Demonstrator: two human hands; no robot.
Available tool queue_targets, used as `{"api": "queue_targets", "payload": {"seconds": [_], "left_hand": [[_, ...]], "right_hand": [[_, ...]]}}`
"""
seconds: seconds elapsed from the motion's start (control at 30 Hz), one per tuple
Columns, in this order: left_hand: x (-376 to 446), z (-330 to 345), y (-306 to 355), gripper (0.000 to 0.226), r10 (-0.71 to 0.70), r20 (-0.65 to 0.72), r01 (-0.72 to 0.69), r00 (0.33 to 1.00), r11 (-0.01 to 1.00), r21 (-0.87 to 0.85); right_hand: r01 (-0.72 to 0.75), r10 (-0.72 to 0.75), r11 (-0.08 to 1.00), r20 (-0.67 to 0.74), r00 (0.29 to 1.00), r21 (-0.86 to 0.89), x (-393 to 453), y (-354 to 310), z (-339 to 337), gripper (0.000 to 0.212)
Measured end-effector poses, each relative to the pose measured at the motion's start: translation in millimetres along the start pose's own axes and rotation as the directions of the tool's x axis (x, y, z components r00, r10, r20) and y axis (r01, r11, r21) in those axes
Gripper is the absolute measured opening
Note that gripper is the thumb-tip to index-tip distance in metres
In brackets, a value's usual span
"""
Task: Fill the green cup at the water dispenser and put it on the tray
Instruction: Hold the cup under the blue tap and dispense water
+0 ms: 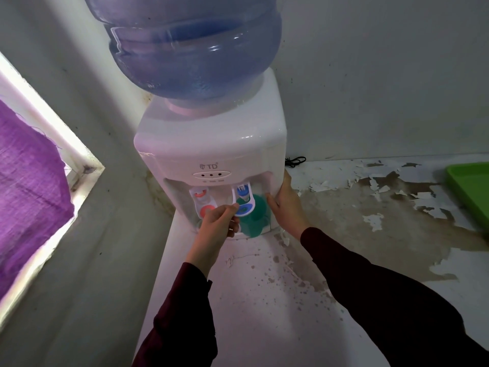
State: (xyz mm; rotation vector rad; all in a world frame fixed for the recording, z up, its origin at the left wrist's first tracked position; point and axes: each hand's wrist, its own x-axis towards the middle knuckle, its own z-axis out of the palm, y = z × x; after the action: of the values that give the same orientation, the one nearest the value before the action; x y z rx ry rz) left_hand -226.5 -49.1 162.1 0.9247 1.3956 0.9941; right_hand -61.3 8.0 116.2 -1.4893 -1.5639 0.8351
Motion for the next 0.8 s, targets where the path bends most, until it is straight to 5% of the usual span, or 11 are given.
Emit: {"api": "queue_targets", "payload": {"seconds": [0.8], "left_hand": [[-1.7,-0.1,-4.0,0.033,0.026,0.023,-0.026,0.999,1.0,0.003]], "right_hand": [[-0.005,0.005,0.999,0.009,1.0,0.035,-2.1,-5.2,0.0,0.069]]}}
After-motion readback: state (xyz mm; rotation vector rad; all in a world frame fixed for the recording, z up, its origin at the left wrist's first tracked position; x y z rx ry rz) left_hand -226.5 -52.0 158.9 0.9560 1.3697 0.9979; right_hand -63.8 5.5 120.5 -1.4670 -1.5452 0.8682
